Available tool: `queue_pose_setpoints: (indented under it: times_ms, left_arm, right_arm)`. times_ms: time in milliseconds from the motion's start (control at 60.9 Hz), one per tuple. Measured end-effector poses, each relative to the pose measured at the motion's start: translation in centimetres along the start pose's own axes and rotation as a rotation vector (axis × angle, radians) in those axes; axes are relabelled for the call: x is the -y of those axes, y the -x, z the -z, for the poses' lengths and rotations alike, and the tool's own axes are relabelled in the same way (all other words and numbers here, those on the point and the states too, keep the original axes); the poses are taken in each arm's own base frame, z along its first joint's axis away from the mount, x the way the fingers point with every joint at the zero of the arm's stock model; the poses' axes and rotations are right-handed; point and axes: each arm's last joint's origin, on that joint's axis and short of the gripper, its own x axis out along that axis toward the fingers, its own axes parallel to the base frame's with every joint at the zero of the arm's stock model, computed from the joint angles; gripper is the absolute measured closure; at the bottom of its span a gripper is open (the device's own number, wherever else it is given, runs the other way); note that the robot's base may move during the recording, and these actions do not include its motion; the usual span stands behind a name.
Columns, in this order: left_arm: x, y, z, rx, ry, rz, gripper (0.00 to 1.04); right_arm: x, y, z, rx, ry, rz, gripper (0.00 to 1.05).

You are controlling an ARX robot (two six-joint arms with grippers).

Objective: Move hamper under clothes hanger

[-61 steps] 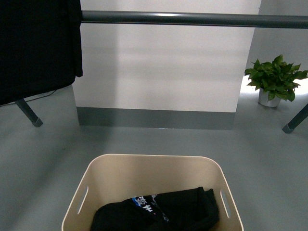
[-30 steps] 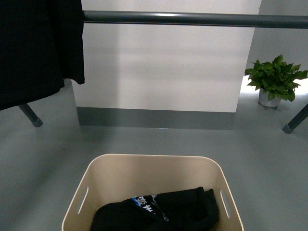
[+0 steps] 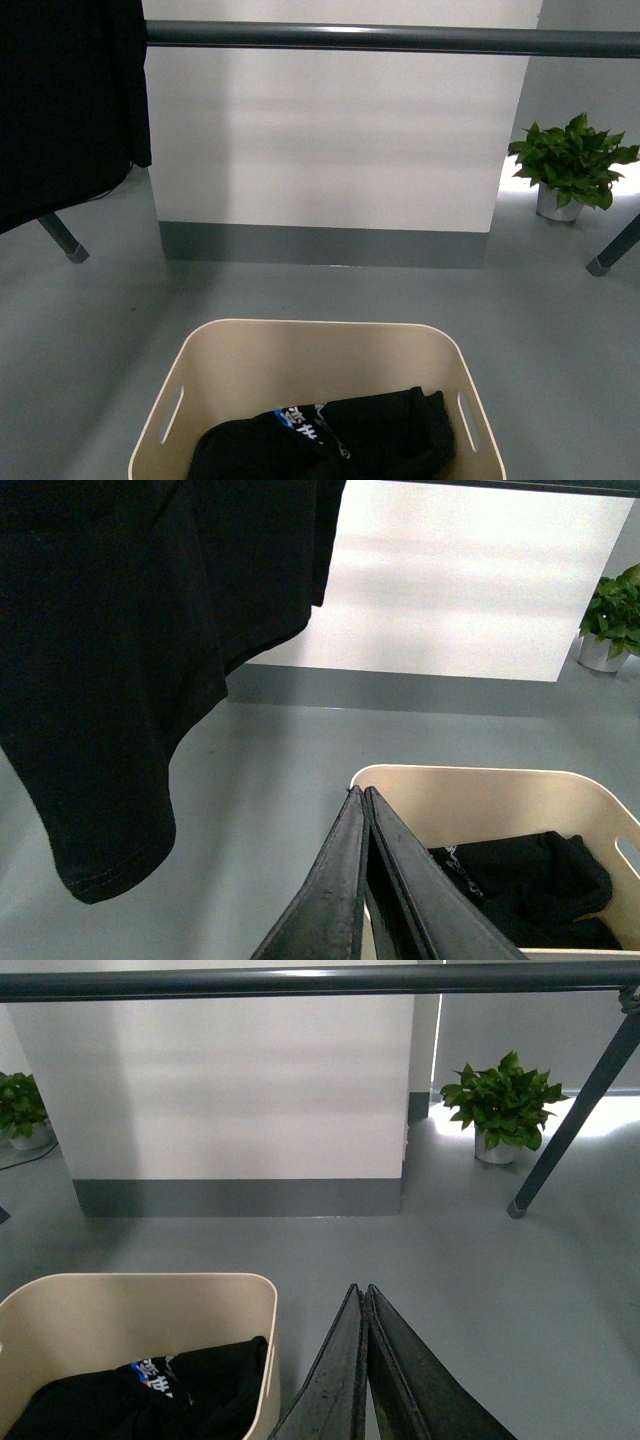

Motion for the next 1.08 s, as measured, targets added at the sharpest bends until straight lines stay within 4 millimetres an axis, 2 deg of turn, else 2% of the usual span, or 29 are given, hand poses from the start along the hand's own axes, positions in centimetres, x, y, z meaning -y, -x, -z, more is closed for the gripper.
queue_pose_setpoints:
  times_ms: [377, 459, 591, 738, 870, 919, 1001, 1083]
  left_arm:
    - [0.0, 0.01, 0.0, 0.001, 0.0, 0.0, 1.01]
    - [0.0, 0.01, 0.0, 0.001, 0.0, 0.0, 0.92]
    - [0.0, 0.01, 0.0, 0.001, 0.0, 0.0, 0.72]
    - [0.0, 0.01, -0.01, 0.001, 0.0, 0.0, 0.44]
    - [0.0, 0.01, -0.01, 0.001, 0.0, 0.0, 0.14]
    - [0.0, 0.01, -0.01, 0.001, 0.0, 0.0, 0.06]
    - [0.0, 0.01, -0.01, 0.001, 0.0, 0.0, 0.07]
    - [0.0, 0.01, 0.0, 0.001, 0.0, 0.0, 0.06]
  right_arm:
    - [0.0, 0.0, 0.03, -0.003, 0.0, 0.0, 1.02]
    - [0.0, 0.01, 0.02, -0.003, 0.001, 0.0, 1.01]
    - [0.0, 0.0, 0.02, -0.003, 0.0, 0.0, 0.82]
    - [0.0, 0.01, 0.02, -0.003, 0.0, 0.0, 0.56]
    - [0.0, 0.0, 0.03, -0.003, 0.0, 0.0, 0.26]
    - [0.0, 0.0, 0.04, -0.004, 0.001, 0.0, 0.17]
    - [0.0, 0.0, 0.03, -0.003, 0.0, 0.0, 0.06]
    - [0.0, 0.0, 0.02, -0.003, 0.0, 0.0, 0.08]
